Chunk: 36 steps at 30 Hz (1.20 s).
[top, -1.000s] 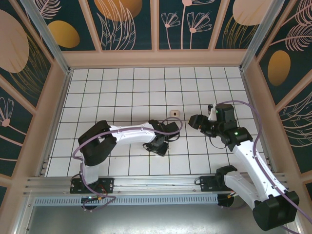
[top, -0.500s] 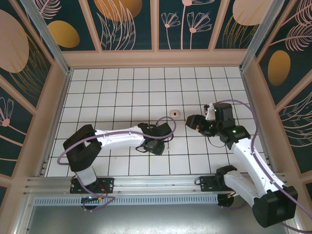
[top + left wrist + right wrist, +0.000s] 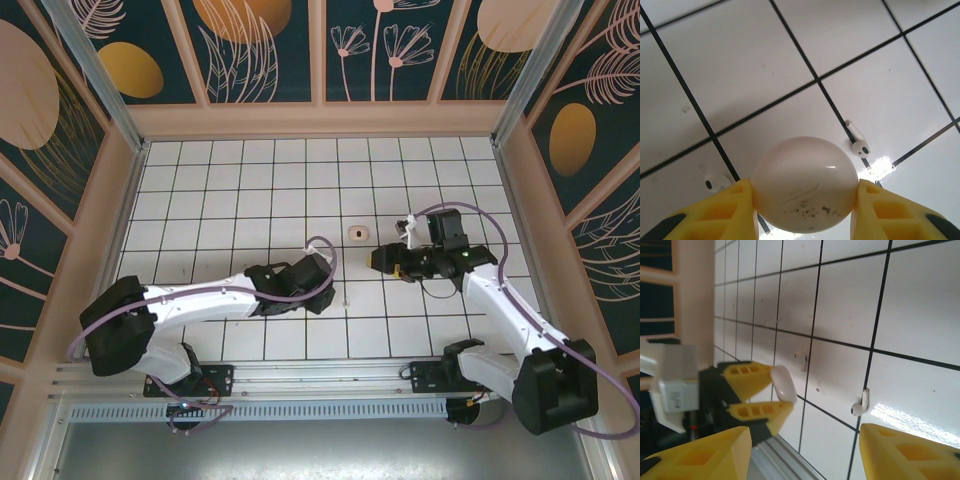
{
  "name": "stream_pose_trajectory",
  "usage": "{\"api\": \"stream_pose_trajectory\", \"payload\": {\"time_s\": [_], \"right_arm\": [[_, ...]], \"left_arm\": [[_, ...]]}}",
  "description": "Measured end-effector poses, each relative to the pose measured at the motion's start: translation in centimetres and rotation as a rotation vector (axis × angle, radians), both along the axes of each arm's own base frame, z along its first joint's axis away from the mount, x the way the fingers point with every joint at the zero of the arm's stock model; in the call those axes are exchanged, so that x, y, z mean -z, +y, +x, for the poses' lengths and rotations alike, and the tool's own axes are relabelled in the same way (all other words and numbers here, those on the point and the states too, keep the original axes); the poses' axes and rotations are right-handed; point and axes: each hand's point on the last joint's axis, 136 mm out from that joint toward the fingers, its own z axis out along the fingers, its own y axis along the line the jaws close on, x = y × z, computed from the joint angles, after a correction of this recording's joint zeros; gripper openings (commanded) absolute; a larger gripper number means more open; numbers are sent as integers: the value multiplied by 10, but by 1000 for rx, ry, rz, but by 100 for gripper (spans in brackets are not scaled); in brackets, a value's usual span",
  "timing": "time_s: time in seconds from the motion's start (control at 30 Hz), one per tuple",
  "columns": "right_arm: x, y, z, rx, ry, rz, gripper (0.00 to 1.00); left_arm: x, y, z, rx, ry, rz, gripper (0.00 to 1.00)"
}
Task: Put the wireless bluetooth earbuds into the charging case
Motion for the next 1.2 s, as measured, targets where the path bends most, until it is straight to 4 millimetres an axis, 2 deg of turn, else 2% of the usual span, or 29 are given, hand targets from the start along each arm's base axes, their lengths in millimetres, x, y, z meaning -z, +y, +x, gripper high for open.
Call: {"api": "stream_pose_trajectory", "payload": {"time_s": [0.13, 0.33, 0.6, 0.9, 1.2], "right_arm": [[-6, 8, 3, -89, -42, 19, 58], [-3, 17, -2, -171, -22, 73, 58], [-11, 26, -10, -242, -31, 132, 56], [-7, 44, -30, -326, -18, 111, 55], [0, 49, -34, -335, 7, 79, 55]], "left_arm": [[-11, 0, 4, 36, -85, -51, 29], [-26, -7, 5, 127, -193, -118, 29], [-46, -25, -2, 313, -314, -170, 30], [-46, -35, -10, 494, -383, -132, 30], [-51, -39, -10, 529, -418, -137, 30]]}}
